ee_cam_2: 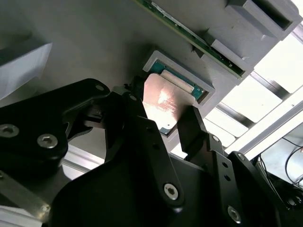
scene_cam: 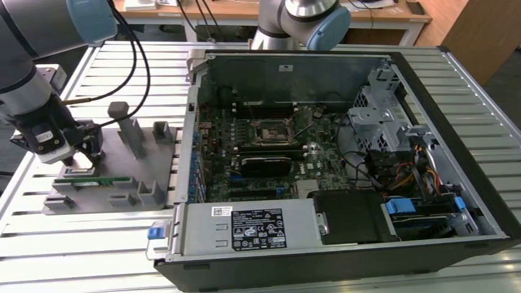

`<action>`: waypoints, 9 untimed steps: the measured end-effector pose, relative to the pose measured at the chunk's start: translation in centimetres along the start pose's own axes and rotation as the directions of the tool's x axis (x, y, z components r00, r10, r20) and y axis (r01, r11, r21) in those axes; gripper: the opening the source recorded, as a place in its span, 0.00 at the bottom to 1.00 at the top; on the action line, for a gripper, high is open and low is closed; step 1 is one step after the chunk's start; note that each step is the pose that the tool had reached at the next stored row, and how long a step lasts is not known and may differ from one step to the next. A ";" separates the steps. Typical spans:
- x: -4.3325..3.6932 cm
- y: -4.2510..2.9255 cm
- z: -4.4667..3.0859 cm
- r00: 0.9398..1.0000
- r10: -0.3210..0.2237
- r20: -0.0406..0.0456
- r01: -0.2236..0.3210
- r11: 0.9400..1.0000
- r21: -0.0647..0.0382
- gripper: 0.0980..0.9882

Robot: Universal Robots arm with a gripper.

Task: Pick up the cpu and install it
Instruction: 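Pick up the cpu and move it towards the insertion slot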

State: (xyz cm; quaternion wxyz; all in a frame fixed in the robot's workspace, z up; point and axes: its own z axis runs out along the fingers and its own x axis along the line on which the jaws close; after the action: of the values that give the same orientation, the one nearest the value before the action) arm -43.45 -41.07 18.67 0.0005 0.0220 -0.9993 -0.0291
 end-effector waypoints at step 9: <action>0.00 0.06 -1.11 1.000 0.000 0.000 0.000 1.000 0.000 0.48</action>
State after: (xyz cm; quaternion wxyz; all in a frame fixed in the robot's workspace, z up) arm -43.46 -41.07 19.78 0.0007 0.0220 -0.9993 -0.0290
